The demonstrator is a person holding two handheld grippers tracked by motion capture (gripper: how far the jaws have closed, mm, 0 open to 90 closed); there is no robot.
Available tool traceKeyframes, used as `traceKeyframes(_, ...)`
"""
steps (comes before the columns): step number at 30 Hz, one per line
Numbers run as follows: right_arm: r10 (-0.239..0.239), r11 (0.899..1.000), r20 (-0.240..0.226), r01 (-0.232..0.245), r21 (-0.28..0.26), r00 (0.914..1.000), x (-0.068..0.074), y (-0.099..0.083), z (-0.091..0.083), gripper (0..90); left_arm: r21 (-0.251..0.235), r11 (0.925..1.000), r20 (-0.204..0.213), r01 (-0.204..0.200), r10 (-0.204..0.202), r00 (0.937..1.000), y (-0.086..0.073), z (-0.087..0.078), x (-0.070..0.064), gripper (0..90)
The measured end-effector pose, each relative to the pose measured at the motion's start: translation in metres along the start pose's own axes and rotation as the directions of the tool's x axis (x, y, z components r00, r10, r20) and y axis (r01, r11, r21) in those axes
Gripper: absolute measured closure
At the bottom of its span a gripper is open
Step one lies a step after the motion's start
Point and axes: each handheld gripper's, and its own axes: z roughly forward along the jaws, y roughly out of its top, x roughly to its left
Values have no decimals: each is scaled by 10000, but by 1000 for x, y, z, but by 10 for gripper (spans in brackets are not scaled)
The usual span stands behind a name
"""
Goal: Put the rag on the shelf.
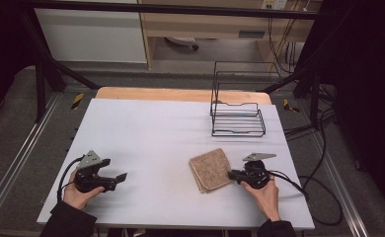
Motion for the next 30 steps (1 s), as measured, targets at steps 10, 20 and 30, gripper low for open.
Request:
traceKeyframes(10, 541, 9985, -25, -542, -41, 9985, 9, -1, -9, 862, 4, 10000, 21, -33, 33, 10000, 0, 0, -2, 101)
traceKeyframes(20, 635, 9980, 204, -635, -12, 9978, 22, -16, -16, 844, 67, 10000, 44, 7, -7, 10000, 1, 2, -4, 100)
traceKeyframes(30, -279, 9960, 259, 300, -841, 9993, 12, -9, -22, 480, 164, 9999, -31, -27, 28, 10000, 8, 8, -15, 46)
